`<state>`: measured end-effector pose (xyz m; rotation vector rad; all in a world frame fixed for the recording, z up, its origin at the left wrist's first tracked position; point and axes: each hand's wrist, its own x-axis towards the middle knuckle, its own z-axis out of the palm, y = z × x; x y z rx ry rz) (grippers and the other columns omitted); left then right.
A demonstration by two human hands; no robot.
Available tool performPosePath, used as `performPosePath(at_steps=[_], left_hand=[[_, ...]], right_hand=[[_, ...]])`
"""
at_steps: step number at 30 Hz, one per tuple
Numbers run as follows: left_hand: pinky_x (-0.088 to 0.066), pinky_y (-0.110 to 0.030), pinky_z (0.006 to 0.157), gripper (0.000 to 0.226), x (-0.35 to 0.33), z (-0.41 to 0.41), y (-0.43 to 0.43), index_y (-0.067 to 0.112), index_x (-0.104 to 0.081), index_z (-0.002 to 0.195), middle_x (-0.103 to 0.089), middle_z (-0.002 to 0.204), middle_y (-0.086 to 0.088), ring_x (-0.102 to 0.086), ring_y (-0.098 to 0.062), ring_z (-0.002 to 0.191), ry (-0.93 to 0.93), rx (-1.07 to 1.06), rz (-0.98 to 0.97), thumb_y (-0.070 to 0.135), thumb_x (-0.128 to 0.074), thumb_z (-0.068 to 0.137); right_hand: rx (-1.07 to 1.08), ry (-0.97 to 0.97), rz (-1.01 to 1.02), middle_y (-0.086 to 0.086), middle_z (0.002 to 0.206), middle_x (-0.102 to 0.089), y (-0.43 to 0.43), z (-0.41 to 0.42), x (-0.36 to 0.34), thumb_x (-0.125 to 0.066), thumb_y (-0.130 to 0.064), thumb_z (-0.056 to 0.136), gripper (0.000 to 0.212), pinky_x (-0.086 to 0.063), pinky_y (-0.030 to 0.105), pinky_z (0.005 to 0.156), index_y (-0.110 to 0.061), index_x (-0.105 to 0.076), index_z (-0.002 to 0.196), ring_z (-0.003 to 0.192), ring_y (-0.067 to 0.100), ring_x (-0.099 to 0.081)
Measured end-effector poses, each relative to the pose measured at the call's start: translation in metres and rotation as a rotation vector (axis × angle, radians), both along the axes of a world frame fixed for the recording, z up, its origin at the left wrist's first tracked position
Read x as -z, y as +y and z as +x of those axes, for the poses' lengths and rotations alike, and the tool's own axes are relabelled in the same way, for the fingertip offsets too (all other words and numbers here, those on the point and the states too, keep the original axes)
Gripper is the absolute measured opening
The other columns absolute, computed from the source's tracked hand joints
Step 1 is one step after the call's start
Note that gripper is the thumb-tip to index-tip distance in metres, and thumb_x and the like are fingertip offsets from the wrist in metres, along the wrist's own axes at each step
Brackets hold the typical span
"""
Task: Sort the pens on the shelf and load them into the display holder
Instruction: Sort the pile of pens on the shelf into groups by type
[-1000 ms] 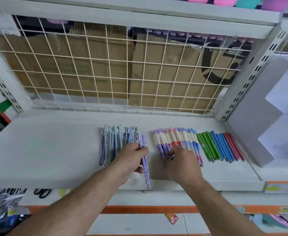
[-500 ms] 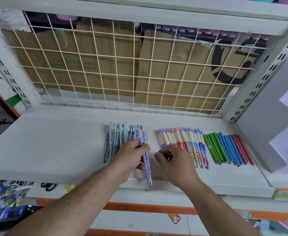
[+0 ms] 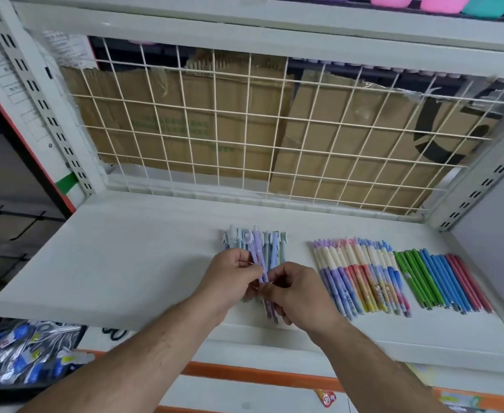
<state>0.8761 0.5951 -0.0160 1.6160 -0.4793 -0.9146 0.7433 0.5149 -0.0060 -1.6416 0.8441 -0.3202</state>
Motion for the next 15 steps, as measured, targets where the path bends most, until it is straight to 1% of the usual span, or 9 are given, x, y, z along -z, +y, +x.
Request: performPosePath(at_steps=[4,8,11,13,15], left_hand=[[-0.048,-0.034,0.057,0.008,0.003,0.026,0.009,0.003,-0.067,0.088,-0.072,0.071,-0.012,-0.059,-0.022,0.056,-0.062,-0.023,0.018,0.005,-0.066,0.081],[-0.052,-0.033,0.056,0.009,0.006,0.044,0.01,0.01,-0.069,0.087,-0.073,0.069,-0.005,-0.061,-0.018,0.054,-0.152,-0.027,0.069,0.009,-0.07,0.078],[-0.058,-0.042,0.06,0.01,0.006,0.053,0.006,0.01,-0.068,0.085,-0.073,0.071,-0.007,-0.064,-0.021,0.056,-0.21,-0.017,0.111,0.013,-0.071,0.077],[-0.059,-0.046,0.066,0.012,0.005,0.057,0.002,0.01,-0.068,0.085,-0.074,0.073,-0.007,-0.069,-0.029,0.063,-0.238,-0.015,0.131,0.015,-0.071,0.075],[-0.061,-0.047,0.069,0.013,0.005,0.06,0.0,0.014,-0.067,0.085,-0.074,0.074,-0.003,-0.071,-0.029,0.071,-0.266,-0.009,0.142,0.018,-0.072,0.074]], right_hand=[[0.066,0.02,-0.009,0.002,0.051,-0.059,0.006,0.022,0.003,-0.073,-0.013,0.089,0.014,-0.036,0.024,0.038,-0.006,-0.065,0.081,0.037,0.015,-0.046],[0.105,0.102,-0.06,-0.001,0.05,-0.059,0.004,0.037,0.006,-0.072,-0.015,0.09,0.014,-0.035,0.021,0.038,-0.01,-0.065,0.079,0.035,0.012,-0.046],[0.14,0.151,-0.123,-0.006,0.049,-0.058,0.0,0.048,0.008,-0.074,-0.016,0.087,0.014,-0.035,0.019,0.039,-0.014,-0.065,0.077,0.035,0.007,-0.046],[0.165,0.183,-0.178,-0.008,0.051,-0.059,-0.002,0.053,0.01,-0.075,-0.018,0.086,0.014,-0.037,0.019,0.038,-0.018,-0.066,0.075,0.036,0.004,-0.048],[0.21,0.195,-0.217,-0.004,0.059,-0.064,-0.003,0.055,0.012,-0.077,-0.019,0.084,0.013,-0.042,0.019,0.04,-0.019,-0.067,0.075,0.04,0.004,-0.051]])
